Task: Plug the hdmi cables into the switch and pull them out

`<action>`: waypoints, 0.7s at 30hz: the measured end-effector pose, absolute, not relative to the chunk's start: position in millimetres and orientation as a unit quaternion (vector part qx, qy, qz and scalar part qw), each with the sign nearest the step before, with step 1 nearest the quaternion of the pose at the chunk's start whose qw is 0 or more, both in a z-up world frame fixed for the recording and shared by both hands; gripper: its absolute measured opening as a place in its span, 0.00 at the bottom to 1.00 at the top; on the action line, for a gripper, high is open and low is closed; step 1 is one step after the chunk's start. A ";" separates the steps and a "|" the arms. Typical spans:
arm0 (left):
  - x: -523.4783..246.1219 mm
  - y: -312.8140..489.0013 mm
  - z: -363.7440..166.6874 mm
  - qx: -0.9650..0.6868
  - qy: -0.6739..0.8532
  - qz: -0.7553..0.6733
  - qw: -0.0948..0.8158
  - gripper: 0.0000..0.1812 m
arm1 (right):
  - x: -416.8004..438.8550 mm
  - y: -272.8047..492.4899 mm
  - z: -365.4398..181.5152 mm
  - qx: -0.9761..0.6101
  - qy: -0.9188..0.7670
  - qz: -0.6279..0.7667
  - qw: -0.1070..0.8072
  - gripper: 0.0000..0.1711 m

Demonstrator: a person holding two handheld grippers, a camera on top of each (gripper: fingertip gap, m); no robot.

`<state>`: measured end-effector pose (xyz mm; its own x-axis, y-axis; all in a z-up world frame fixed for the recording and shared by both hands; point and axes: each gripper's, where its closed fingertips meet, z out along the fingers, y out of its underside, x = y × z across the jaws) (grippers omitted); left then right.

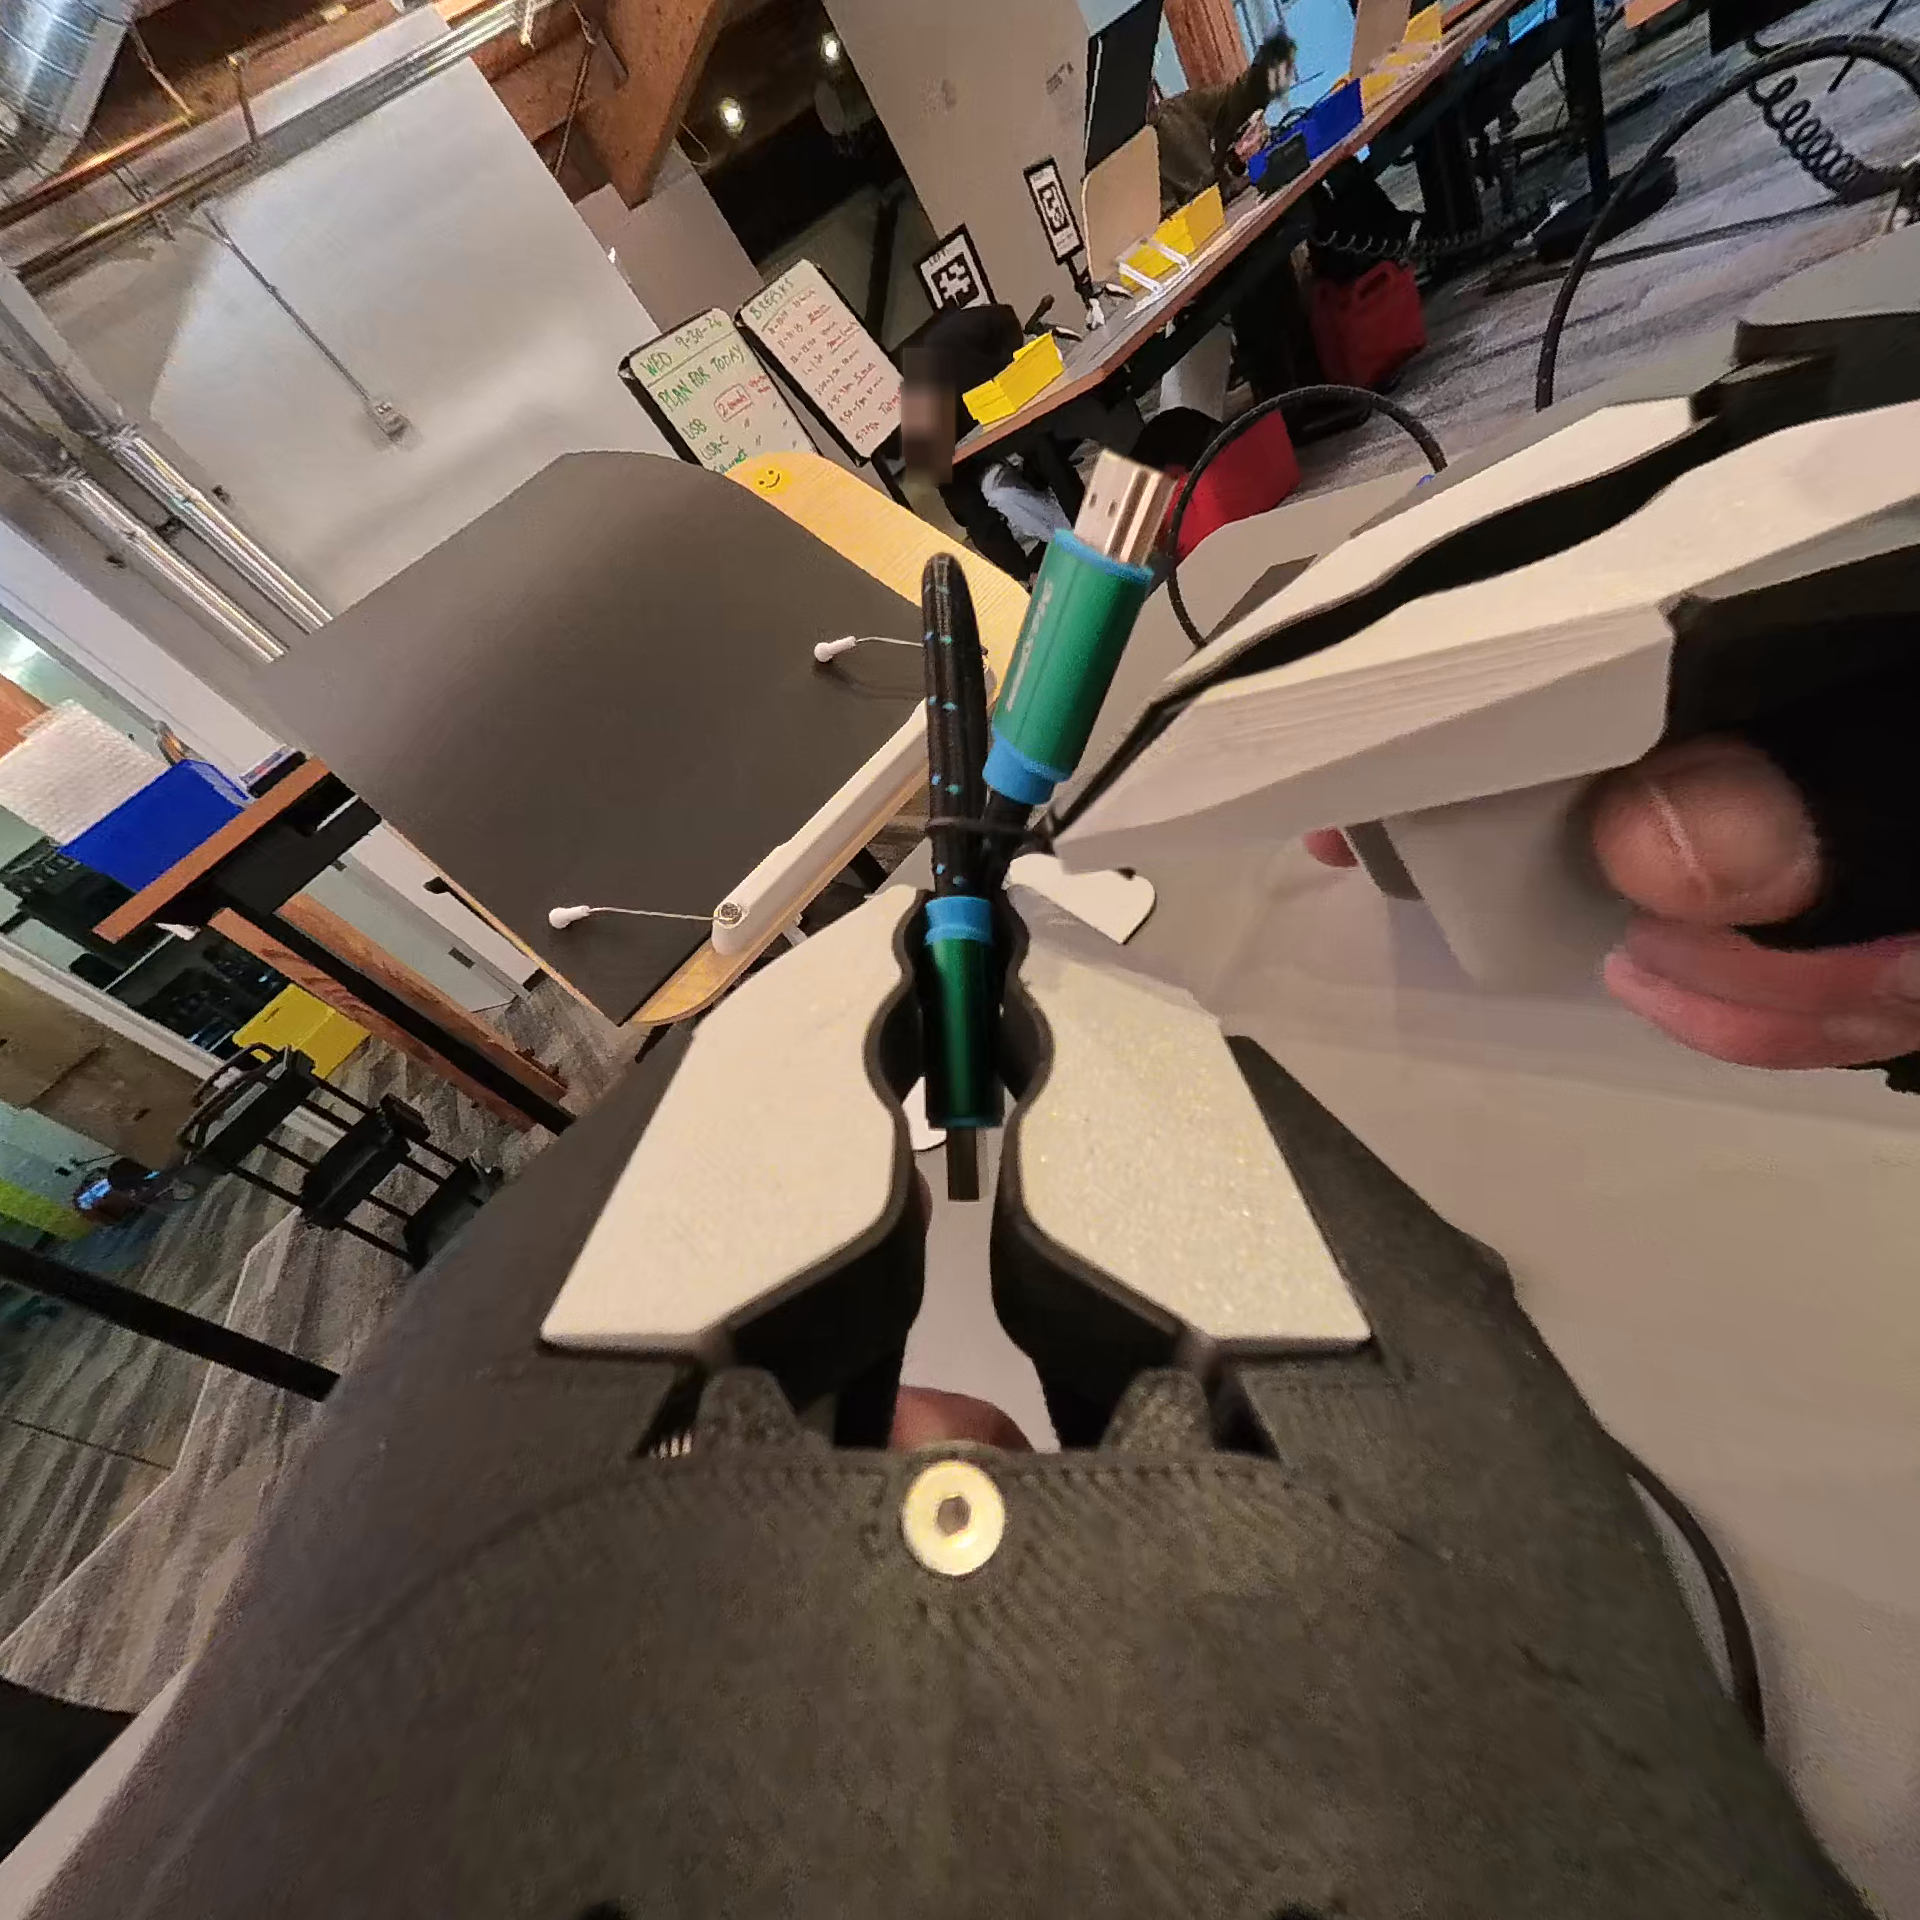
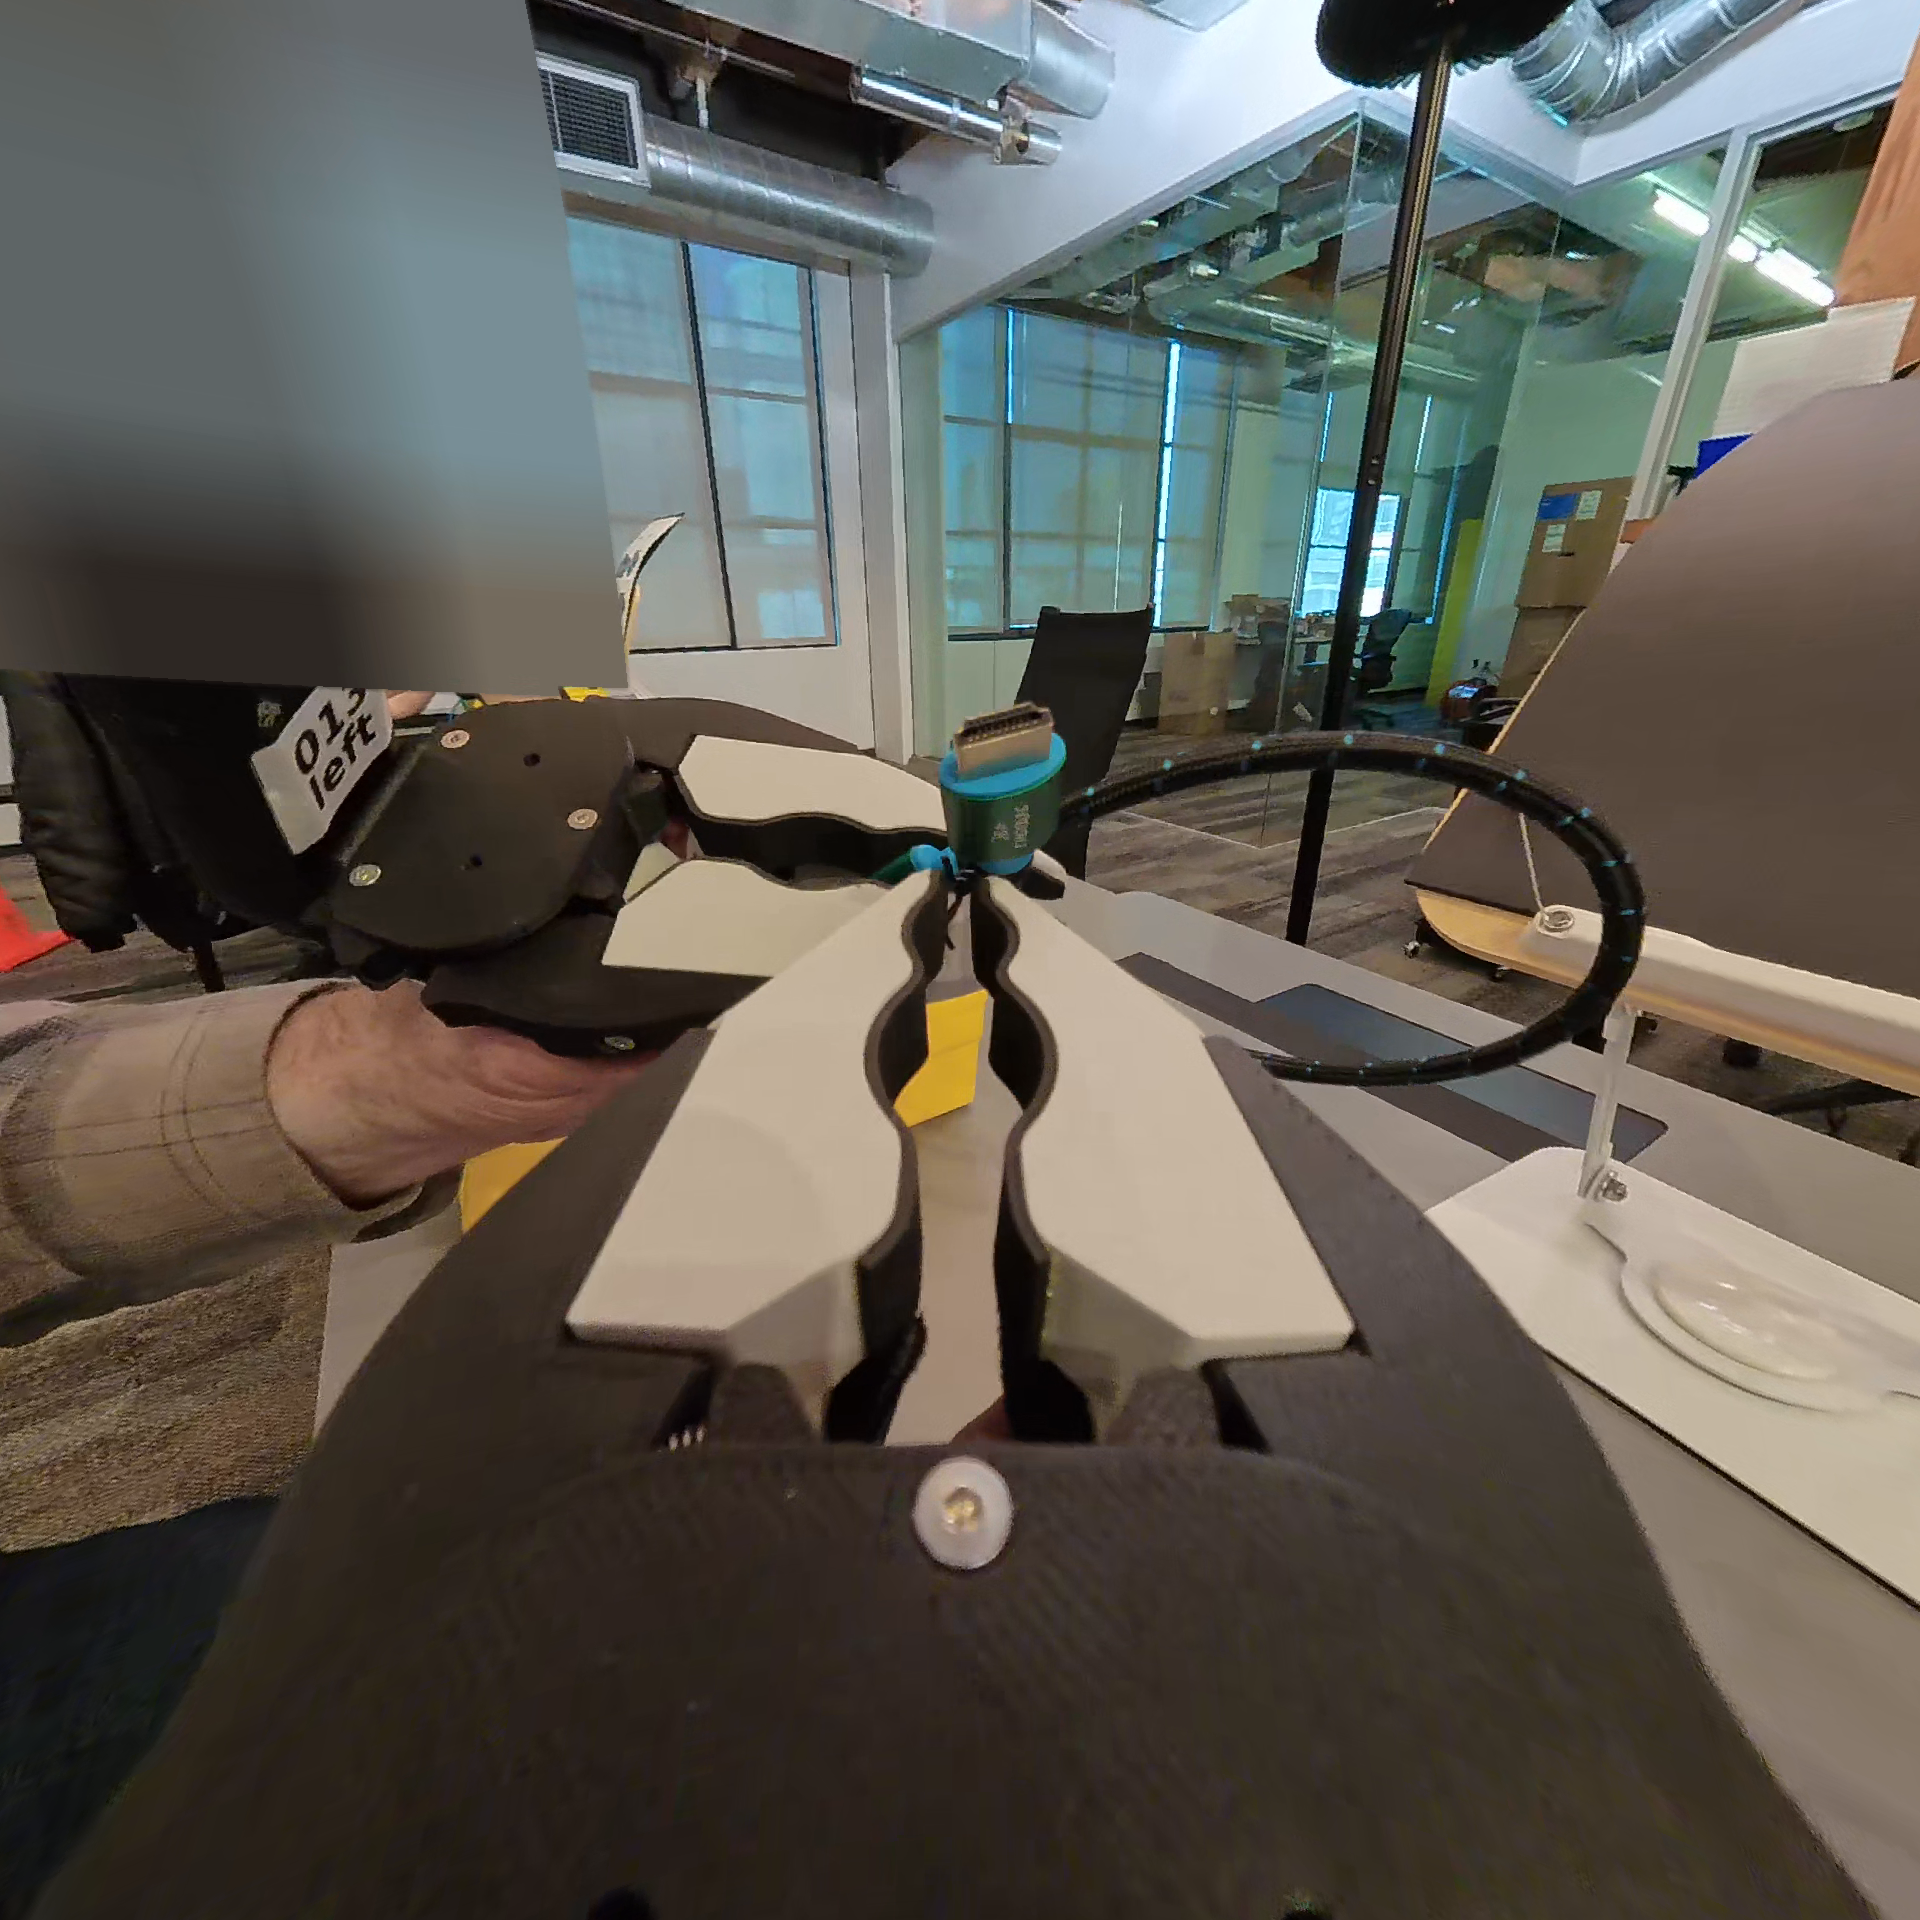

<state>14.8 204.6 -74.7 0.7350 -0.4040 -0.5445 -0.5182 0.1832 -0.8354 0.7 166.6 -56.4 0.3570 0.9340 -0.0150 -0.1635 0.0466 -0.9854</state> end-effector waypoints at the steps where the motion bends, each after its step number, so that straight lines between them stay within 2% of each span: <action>1: 14.6 204.5 -74.6 -0.637 0.362 0.045 0.679 0.05 | 0.4 166.7 -57.0 -0.535 -0.361 0.436 0.627 0.01; 7: 14.5 203.8 -76.5 -0.636 0.366 0.063 0.676 0.05 | 1.6 169.2 -59.1 -0.542 -0.359 0.430 0.627 0.04; 14: 12.8 202.8 -76.3 -0.638 0.364 0.063 0.676 0.05 | 2.4 169.4 -57.7 -0.544 -0.346 0.453 0.616 0.01; 21: 9.6 203.5 -76.8 -0.636 0.355 0.078 0.681 0.05 | 4.4 172.1 -58.0 -0.554 -0.265 0.581 0.534 0.00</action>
